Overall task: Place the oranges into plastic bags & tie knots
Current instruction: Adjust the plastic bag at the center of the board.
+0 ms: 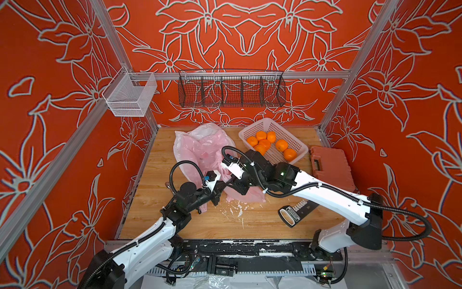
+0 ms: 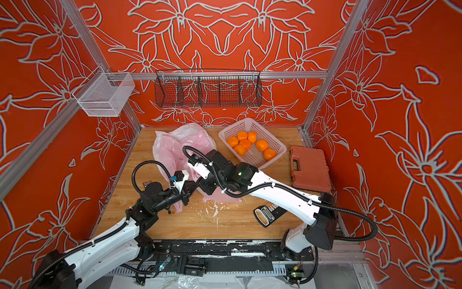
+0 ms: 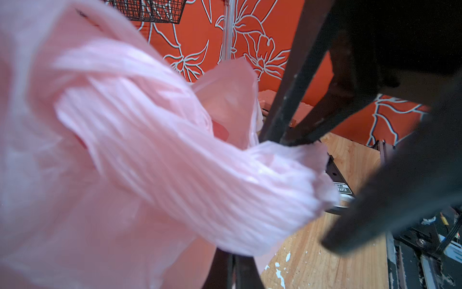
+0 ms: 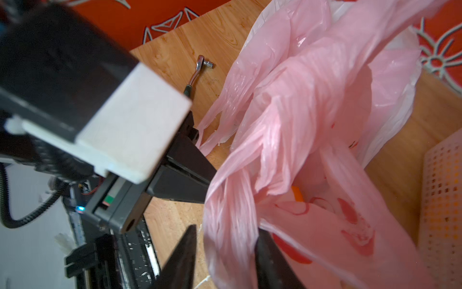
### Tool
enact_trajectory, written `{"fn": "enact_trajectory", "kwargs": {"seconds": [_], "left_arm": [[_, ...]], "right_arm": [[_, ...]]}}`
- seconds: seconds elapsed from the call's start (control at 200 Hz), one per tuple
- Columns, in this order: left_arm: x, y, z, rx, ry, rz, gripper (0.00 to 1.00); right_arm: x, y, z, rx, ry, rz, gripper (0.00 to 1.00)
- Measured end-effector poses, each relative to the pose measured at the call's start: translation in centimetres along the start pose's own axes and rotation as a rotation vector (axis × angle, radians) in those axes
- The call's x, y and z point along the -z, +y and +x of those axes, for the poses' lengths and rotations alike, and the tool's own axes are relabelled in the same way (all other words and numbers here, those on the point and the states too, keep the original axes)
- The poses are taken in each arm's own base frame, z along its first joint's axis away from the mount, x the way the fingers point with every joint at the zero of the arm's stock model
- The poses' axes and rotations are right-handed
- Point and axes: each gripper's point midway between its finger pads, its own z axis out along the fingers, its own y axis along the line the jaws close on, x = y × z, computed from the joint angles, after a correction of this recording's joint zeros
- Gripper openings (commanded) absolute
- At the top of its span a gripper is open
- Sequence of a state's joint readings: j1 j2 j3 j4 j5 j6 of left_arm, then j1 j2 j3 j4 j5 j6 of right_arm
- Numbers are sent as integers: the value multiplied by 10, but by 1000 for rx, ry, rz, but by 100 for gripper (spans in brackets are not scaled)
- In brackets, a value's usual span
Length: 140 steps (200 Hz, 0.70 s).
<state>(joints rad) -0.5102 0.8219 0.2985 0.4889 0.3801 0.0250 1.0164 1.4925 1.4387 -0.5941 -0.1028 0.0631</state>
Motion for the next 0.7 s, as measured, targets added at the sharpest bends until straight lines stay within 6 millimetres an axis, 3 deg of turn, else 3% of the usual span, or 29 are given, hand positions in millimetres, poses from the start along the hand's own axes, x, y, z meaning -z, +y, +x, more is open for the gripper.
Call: {"fn": "enact_trajectory", "kwargs": {"seconds": [0.065,0.701], "left_arm": [[0,0,0,0,0,0,0],[2,0,-3,-4,-11,-3,0]], "right_arm": [[-1,-3,-1,-10,-5,15,0],[-15,-21,-36,-269,-153,105,2]]}}
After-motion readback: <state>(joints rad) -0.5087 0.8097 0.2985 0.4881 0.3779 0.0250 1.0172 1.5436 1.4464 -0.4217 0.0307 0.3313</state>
